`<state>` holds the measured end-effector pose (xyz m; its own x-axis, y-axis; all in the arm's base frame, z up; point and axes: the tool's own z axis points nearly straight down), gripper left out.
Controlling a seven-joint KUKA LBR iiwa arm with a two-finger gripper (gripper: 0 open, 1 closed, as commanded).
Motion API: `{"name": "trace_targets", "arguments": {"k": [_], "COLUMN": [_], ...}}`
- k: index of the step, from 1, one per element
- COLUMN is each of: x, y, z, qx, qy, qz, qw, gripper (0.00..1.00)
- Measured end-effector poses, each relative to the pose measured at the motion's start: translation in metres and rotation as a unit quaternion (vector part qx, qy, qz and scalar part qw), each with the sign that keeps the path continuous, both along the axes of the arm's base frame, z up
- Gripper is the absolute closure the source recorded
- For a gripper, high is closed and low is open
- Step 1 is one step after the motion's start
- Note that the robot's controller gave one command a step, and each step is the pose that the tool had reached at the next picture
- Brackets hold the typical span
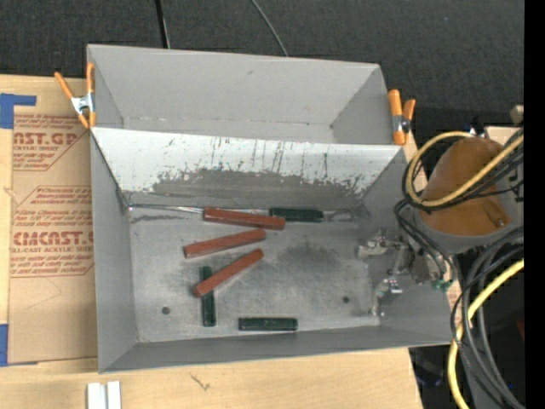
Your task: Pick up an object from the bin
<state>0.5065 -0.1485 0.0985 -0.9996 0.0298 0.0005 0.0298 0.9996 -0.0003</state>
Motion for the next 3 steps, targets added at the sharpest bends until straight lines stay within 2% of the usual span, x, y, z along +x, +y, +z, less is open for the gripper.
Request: {"name": "trace_targets", "arguments": {"k": [1,2,3], "x": [0.002,0.04,0.034], "y": [0.023,0.058,0.093], "z": [0.024,0.051,0.026], "qx": [0.0,0.001,0.0], "qy": [0.0038,-0.0057,-0.0014], "qz": [-0.042,-0.06,-0.047], "qw": [0.9991,0.9982,0.9989], "gripper": [0.0,0.0,0.0]}}
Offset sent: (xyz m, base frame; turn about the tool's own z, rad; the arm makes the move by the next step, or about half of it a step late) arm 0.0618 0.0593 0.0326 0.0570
